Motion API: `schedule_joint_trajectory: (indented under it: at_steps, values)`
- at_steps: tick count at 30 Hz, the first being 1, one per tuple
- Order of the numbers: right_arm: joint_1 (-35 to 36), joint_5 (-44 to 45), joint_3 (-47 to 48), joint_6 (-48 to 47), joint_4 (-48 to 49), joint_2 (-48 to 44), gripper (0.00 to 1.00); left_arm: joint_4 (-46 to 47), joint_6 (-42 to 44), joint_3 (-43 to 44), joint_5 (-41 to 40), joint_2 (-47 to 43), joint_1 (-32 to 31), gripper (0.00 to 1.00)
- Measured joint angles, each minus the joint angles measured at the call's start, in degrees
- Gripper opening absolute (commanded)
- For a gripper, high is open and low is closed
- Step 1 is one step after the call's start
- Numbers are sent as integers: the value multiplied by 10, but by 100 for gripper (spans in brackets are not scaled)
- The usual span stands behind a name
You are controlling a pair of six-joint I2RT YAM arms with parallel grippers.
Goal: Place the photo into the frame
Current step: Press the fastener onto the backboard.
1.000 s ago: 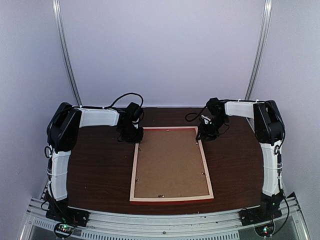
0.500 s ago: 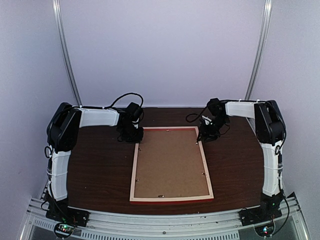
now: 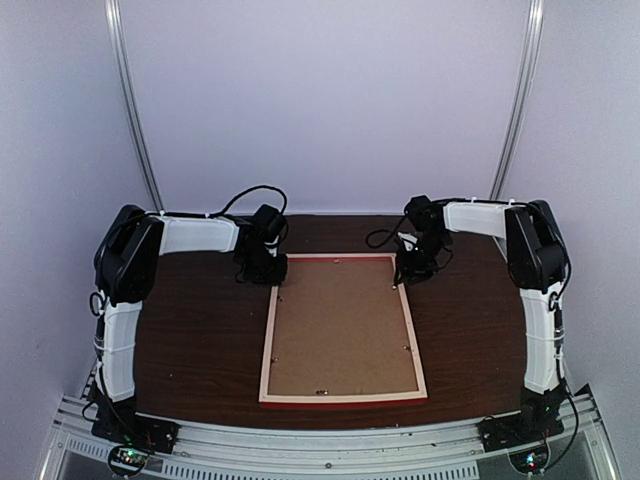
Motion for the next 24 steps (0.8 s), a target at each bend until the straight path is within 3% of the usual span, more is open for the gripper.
schedule_joint_trajectory:
  at_steps: [12,24]
  values:
    - [10,25,23,-12,-35,5,30,6,0,3,5,3,0,21]
    - [1,-28,36,-6,-40,18,36,6,0,4,5,3,0,22]
